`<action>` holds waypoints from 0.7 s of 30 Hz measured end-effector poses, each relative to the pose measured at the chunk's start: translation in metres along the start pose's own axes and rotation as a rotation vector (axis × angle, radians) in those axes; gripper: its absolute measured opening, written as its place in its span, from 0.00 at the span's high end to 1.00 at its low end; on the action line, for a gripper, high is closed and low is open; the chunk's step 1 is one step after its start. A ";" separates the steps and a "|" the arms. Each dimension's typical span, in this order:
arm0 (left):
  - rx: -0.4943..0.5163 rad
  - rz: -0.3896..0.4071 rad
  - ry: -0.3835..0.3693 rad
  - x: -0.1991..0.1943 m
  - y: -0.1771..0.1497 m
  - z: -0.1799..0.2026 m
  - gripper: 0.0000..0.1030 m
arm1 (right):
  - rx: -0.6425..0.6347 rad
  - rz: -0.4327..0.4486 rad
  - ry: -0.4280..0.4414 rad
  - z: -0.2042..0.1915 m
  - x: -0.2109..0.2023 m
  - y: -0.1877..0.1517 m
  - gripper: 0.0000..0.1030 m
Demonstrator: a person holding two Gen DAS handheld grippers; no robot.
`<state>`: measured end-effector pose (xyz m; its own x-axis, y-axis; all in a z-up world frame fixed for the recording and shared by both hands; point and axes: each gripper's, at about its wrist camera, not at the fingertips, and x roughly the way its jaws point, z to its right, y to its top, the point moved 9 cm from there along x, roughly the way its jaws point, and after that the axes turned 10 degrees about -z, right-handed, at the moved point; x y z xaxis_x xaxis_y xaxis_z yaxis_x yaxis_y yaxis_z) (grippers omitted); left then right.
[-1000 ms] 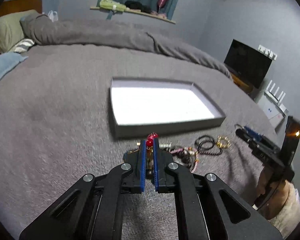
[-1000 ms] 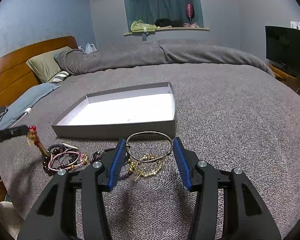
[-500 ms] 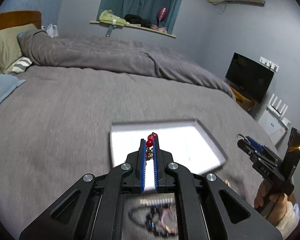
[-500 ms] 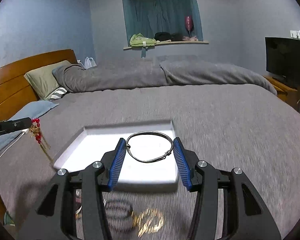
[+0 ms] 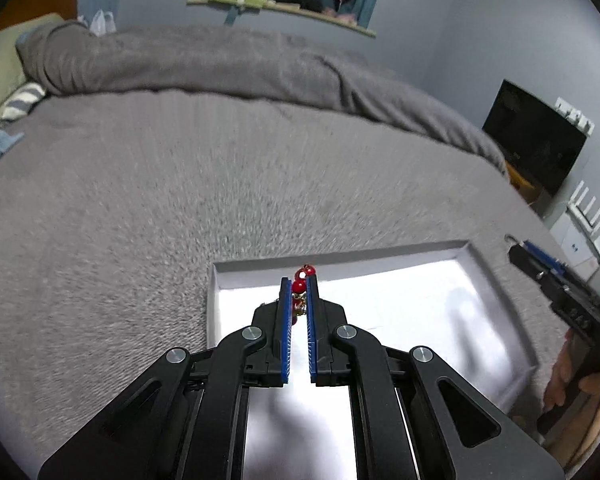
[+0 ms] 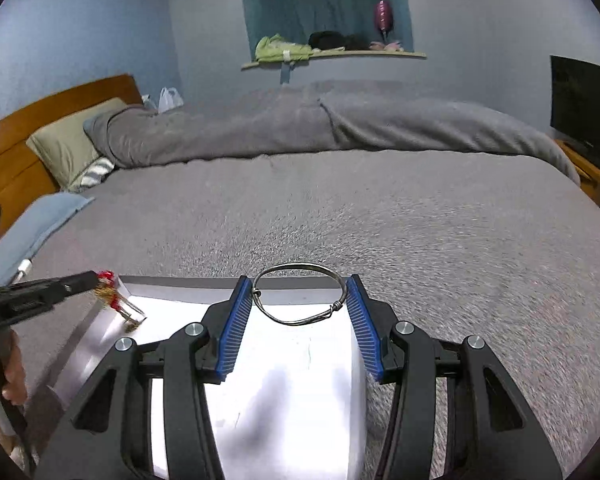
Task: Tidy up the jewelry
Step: 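Carry the brooch and bangle into the tray and open both tools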
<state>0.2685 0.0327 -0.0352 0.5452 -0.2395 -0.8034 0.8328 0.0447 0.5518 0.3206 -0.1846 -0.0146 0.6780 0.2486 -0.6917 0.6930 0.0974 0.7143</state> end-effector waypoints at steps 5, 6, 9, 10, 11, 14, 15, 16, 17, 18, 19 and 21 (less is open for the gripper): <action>-0.005 -0.064 0.045 0.028 -0.006 -0.014 0.93 | -0.005 -0.081 0.008 -0.005 0.026 -0.011 0.53; -0.008 -0.071 0.044 0.030 -0.007 -0.015 0.93 | -0.005 -0.090 0.007 -0.005 0.029 -0.012 0.53; 0.000 -0.080 0.070 0.032 -0.007 -0.019 0.93 | 0.000 -0.113 -0.004 -0.005 0.035 -0.015 0.53; 0.002 -0.084 0.076 0.034 -0.006 -0.020 0.93 | -0.001 -0.121 -0.013 -0.005 0.037 -0.017 0.53; 0.004 -0.091 0.081 0.036 -0.006 -0.022 0.93 | -0.004 -0.130 -0.017 -0.005 0.039 -0.018 0.53; 0.002 -0.104 0.088 0.041 -0.008 -0.025 0.92 | -0.010 -0.166 -0.024 -0.007 0.047 -0.023 0.53; 0.001 -0.105 0.089 0.040 -0.008 -0.025 0.92 | -0.013 -0.181 -0.023 -0.008 0.049 -0.025 0.53; 0.003 -0.106 0.094 0.042 -0.007 -0.024 0.92 | -0.013 -0.189 -0.024 -0.008 0.050 -0.026 0.53; 0.004 -0.107 0.097 0.042 -0.007 -0.025 0.92 | -0.012 -0.193 -0.028 -0.007 0.050 -0.028 0.53; 0.005 -0.109 0.098 0.043 -0.007 -0.026 0.92 | -0.009 -0.199 -0.034 -0.006 0.051 -0.030 0.53; 0.004 -0.112 0.098 0.044 -0.007 -0.026 0.92 | -0.007 -0.202 -0.035 -0.006 0.051 -0.031 0.53; 0.004 -0.112 0.093 0.043 -0.007 -0.027 0.92 | -0.001 -0.219 -0.038 -0.004 0.053 -0.034 0.53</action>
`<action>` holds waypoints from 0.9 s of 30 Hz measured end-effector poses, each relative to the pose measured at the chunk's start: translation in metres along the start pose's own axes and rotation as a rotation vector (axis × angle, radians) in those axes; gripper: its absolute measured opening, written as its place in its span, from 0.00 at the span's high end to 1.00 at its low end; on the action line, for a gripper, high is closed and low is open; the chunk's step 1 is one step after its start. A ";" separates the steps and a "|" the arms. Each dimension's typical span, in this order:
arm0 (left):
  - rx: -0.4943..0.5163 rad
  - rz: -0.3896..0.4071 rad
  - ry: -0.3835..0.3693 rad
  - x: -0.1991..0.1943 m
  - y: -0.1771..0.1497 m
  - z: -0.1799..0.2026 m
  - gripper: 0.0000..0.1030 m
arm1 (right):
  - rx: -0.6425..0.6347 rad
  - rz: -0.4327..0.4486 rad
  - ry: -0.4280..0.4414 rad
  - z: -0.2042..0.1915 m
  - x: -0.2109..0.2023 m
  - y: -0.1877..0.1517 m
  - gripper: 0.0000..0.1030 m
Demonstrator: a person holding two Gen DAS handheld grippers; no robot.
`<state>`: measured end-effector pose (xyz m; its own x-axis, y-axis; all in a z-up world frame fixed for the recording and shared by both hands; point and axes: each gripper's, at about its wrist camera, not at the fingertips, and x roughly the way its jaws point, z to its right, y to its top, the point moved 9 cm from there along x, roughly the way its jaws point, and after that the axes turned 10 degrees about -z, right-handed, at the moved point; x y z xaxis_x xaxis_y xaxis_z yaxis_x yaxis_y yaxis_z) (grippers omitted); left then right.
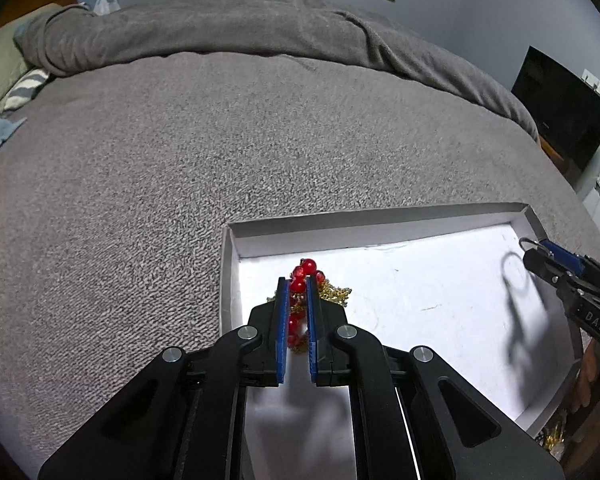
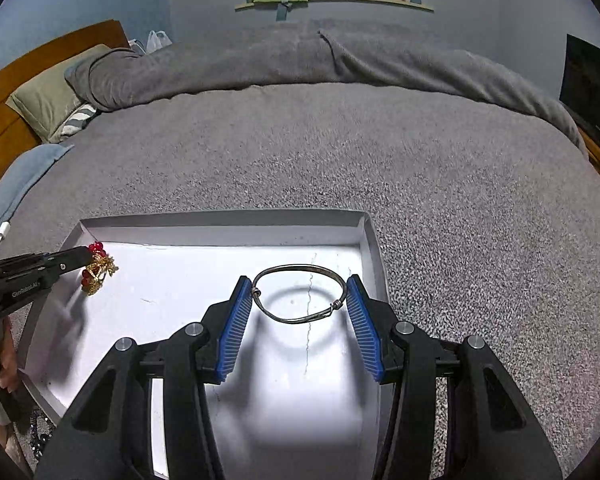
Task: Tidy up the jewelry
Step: 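Carry the brooch and bangle into the tray and open both tools, then withdraw both tools from the tray back toward the jewelry pile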
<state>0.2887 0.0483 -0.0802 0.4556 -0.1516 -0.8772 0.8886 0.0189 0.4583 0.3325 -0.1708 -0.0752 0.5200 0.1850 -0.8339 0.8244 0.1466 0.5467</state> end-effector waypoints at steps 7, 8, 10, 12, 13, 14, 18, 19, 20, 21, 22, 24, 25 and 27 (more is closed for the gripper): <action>0.007 0.005 -0.002 0.001 0.000 0.002 0.91 | -0.007 -0.053 -0.041 0.001 0.006 -0.006 0.53; 0.006 0.006 -0.002 0.001 0.000 0.002 0.91 | -0.008 -0.053 -0.047 0.000 0.005 -0.006 0.53; 0.006 0.008 -0.001 0.000 0.001 0.003 0.91 | -0.015 -0.050 -0.056 0.000 0.006 -0.006 0.53; 0.005 0.009 -0.004 0.001 0.001 0.003 0.88 | -0.019 -0.046 -0.058 0.000 0.007 -0.006 0.53; 0.004 0.012 -0.008 0.000 0.001 0.003 0.84 | -0.023 -0.047 -0.060 0.000 0.007 -0.006 0.53; 0.004 0.017 -0.007 -0.001 0.002 0.003 0.82 | -0.025 -0.046 -0.059 -0.001 0.007 -0.006 0.52; 0.002 0.030 -0.008 -0.005 0.002 0.001 0.73 | -0.026 -0.046 -0.047 0.000 0.006 -0.007 0.49; 0.000 0.032 -0.009 -0.005 0.003 0.001 0.70 | -0.026 -0.045 -0.042 -0.001 0.006 -0.007 0.47; -0.001 0.034 -0.010 -0.006 0.002 0.001 0.70 | -0.028 -0.044 -0.037 -0.002 0.005 -0.007 0.46; -0.002 0.036 -0.010 -0.006 0.002 0.001 0.70 | -0.030 -0.041 -0.033 -0.003 0.004 -0.007 0.45; -0.002 0.037 -0.011 -0.007 0.001 0.001 0.69 | -0.031 -0.040 -0.031 -0.004 0.004 -0.006 0.44; -0.004 0.041 -0.012 -0.008 0.000 0.000 0.68 | -0.029 -0.036 -0.021 -0.005 0.002 -0.006 0.43; -0.004 0.045 -0.013 -0.009 0.000 0.000 0.66 | -0.026 -0.026 -0.009 -0.005 -0.001 -0.005 0.40; -0.006 0.057 -0.017 -0.013 -0.001 0.000 0.61 | -0.019 0.009 0.004 -0.007 -0.011 -0.002 0.31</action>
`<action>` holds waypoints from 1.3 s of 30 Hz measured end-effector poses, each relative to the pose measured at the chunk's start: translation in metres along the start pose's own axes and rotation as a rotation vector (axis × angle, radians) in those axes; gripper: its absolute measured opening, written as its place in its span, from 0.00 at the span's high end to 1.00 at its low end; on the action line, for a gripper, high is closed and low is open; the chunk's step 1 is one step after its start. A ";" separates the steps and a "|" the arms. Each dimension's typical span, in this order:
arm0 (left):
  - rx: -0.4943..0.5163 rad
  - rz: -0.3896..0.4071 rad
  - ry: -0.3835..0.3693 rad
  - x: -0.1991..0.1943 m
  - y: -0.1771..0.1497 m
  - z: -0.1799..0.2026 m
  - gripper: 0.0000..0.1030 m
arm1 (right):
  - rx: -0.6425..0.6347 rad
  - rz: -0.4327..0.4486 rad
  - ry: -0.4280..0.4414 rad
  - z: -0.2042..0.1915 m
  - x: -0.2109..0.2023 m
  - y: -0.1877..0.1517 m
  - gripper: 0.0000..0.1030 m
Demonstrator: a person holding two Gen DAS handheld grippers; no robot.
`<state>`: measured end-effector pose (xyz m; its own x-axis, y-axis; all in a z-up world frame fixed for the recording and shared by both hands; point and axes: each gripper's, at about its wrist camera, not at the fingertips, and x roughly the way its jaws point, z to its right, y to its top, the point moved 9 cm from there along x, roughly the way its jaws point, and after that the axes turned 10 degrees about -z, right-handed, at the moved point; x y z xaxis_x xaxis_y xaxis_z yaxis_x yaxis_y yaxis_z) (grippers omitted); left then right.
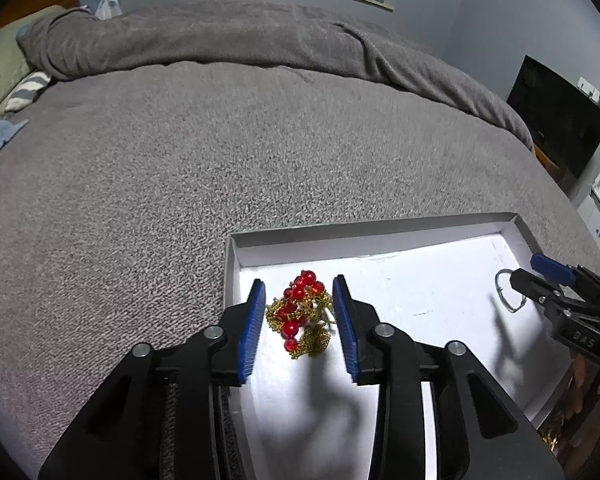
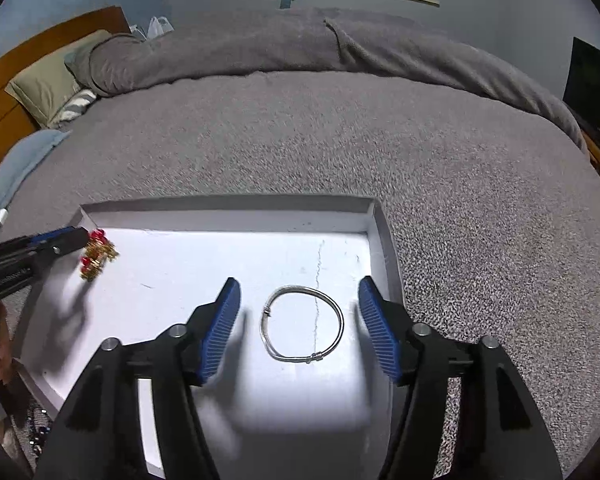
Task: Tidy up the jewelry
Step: 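Withdraw both tools from the tray back toward the jewelry pile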
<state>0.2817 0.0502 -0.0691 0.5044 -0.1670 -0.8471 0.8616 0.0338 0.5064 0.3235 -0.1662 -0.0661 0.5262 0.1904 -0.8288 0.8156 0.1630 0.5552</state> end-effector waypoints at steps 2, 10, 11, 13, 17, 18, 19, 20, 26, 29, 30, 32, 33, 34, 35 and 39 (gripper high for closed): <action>0.001 0.018 -0.009 -0.007 0.001 0.003 0.60 | 0.001 0.048 0.004 -0.001 -0.013 0.004 0.19; 0.012 0.109 0.011 -0.040 0.000 0.010 0.22 | 0.034 0.168 0.040 -0.003 -0.059 0.013 0.05; 0.009 0.114 0.018 -0.043 -0.001 0.010 0.21 | 0.040 0.175 0.040 -0.002 -0.064 0.013 0.05; -0.001 0.120 0.019 -0.047 -0.003 0.011 0.18 | 0.049 0.188 0.035 0.000 -0.073 0.012 0.05; -0.007 0.130 0.029 -0.058 -0.007 0.012 0.11 | 0.069 0.223 0.033 0.003 -0.093 0.009 0.05; -0.006 0.135 0.038 -0.061 -0.008 0.012 0.10 | 0.072 0.228 0.034 0.004 -0.096 0.008 0.05; -0.005 0.137 0.043 -0.063 -0.009 0.012 0.10 | 0.077 0.237 0.036 0.004 -0.103 0.006 0.05; -0.005 0.140 0.050 -0.066 -0.011 0.013 0.10 | 0.079 0.243 0.037 0.004 -0.107 0.004 0.05; 0.017 0.157 0.108 -0.081 -0.025 0.017 0.09 | 0.083 0.273 0.038 0.000 -0.132 -0.012 0.05; 0.020 0.161 0.120 -0.087 -0.036 0.017 0.09 | 0.082 0.279 0.038 -0.002 -0.139 -0.020 0.05; 0.016 0.160 0.115 -0.089 -0.040 0.016 0.09 | 0.081 0.280 0.039 -0.002 -0.142 -0.025 0.05; 0.011 0.162 0.101 -0.093 -0.047 0.016 0.09 | 0.084 0.281 0.034 -0.002 -0.145 -0.032 0.05; 0.010 0.164 0.100 -0.095 -0.050 0.016 0.09 | 0.086 0.280 0.029 -0.001 -0.146 -0.039 0.05; 0.012 0.167 0.103 -0.098 -0.054 0.016 0.09 | 0.086 0.278 0.024 0.000 -0.147 -0.042 0.05; 0.016 0.171 0.108 -0.100 -0.058 0.015 0.09 | 0.087 0.276 0.018 0.002 -0.148 -0.048 0.05; 0.026 0.184 0.110 -0.109 -0.073 0.016 0.09 | 0.105 0.271 0.008 0.010 -0.151 -0.068 0.05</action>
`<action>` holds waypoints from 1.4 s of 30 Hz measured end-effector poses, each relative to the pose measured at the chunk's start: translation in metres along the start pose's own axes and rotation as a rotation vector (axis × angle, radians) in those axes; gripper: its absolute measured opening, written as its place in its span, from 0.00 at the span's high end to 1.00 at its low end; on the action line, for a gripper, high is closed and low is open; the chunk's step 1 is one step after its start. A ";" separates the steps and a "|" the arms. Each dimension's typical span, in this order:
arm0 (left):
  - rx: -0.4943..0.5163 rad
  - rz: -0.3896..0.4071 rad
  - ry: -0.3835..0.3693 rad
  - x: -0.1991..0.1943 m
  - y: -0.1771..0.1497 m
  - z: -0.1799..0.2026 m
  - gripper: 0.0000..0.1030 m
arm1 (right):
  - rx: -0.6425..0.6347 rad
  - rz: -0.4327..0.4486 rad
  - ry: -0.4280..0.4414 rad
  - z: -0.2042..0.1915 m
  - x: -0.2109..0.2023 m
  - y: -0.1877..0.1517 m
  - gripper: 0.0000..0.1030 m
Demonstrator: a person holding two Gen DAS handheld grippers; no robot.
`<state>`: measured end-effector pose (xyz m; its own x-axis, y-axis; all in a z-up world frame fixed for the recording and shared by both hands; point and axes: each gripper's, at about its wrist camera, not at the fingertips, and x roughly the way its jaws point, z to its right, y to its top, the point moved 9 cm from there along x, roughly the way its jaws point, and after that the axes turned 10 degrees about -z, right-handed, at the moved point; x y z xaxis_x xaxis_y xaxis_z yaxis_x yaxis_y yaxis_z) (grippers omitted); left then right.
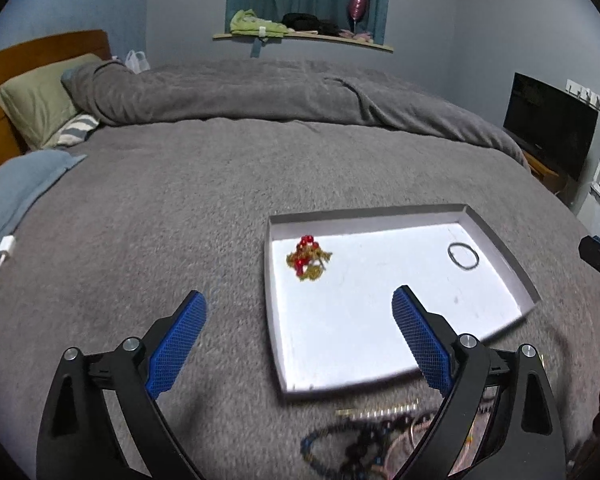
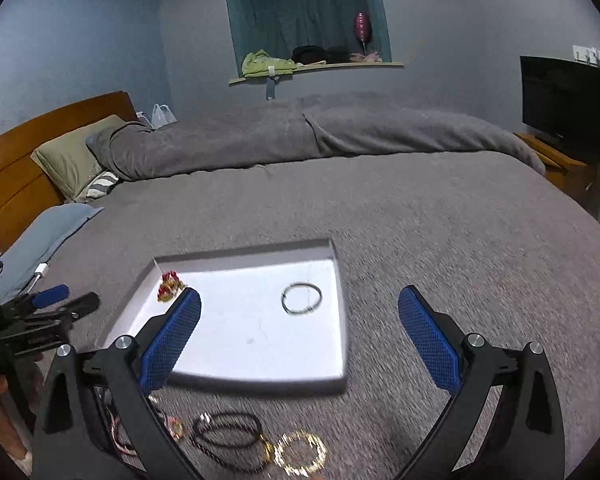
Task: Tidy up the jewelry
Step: 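Withdraw both tools from the tray back toward the jewelry pile, then grasp the silver bangle with the left tool while the right tool grasps the gold ring clip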
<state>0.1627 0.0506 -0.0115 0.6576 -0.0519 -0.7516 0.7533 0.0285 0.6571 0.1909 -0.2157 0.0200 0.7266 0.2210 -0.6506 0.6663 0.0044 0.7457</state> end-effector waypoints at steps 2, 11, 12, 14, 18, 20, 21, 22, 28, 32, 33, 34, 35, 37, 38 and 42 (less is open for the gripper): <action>0.002 0.000 -0.007 -0.004 -0.007 0.001 0.09 | 0.004 0.002 0.000 0.002 -0.003 -0.008 0.05; 0.033 -0.020 -0.057 -0.012 -0.050 0.014 0.09 | -0.024 -0.008 -0.037 0.008 -0.007 -0.052 0.05; 0.038 -0.025 -0.067 -0.012 -0.054 0.017 0.09 | -0.024 -0.012 -0.034 0.008 -0.006 -0.055 0.05; 0.065 -0.040 -0.080 -0.011 -0.063 0.025 0.09 | -0.024 -0.028 -0.032 0.011 -0.004 -0.065 0.05; 0.095 -0.072 -0.114 -0.009 -0.083 0.040 0.09 | -0.014 -0.050 -0.022 0.018 -0.005 -0.080 0.05; 0.105 -0.104 -0.150 -0.007 -0.093 0.049 0.09 | -0.011 -0.060 -0.010 0.021 -0.006 -0.084 0.05; 0.119 -0.107 -0.155 -0.006 -0.097 0.053 0.09 | -0.013 -0.066 -0.004 0.022 -0.005 -0.088 0.05; 0.133 -0.101 -0.148 -0.006 -0.100 0.055 0.09 | -0.016 -0.069 -0.003 0.023 -0.005 -0.089 0.05; 0.203 -0.083 -0.154 -0.001 -0.104 0.081 0.09 | -0.007 -0.090 0.006 0.027 0.001 -0.090 0.05; 0.214 -0.080 -0.154 0.005 -0.101 0.086 0.11 | 0.003 -0.088 0.022 0.030 -0.001 -0.090 0.05; 0.213 -0.075 -0.160 0.005 -0.100 0.087 0.11 | -0.001 -0.088 0.020 0.030 -0.001 -0.090 0.05; 0.213 -0.064 -0.169 0.003 -0.099 0.088 0.12 | -0.004 -0.090 0.018 0.031 -0.001 -0.090 0.05; 0.219 -0.060 -0.175 0.004 -0.098 0.091 0.12 | -0.005 -0.093 0.017 0.032 -0.001 -0.091 0.05; 0.246 -0.056 -0.175 0.004 -0.100 0.096 0.16 | -0.008 -0.106 0.018 0.032 0.001 -0.092 0.05; 0.262 -0.058 -0.169 0.005 -0.101 0.099 0.18 | -0.008 -0.111 0.022 0.033 0.001 -0.093 0.05; 0.291 -0.085 -0.156 0.014 -0.107 0.105 0.27 | -0.017 -0.147 0.044 0.029 0.006 -0.096 0.05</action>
<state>0.0898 -0.0577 -0.0867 0.5656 -0.1943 -0.8015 0.7555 -0.2675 0.5980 0.1358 -0.2431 -0.0598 0.6132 0.2595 -0.7461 0.7615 0.0567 0.6457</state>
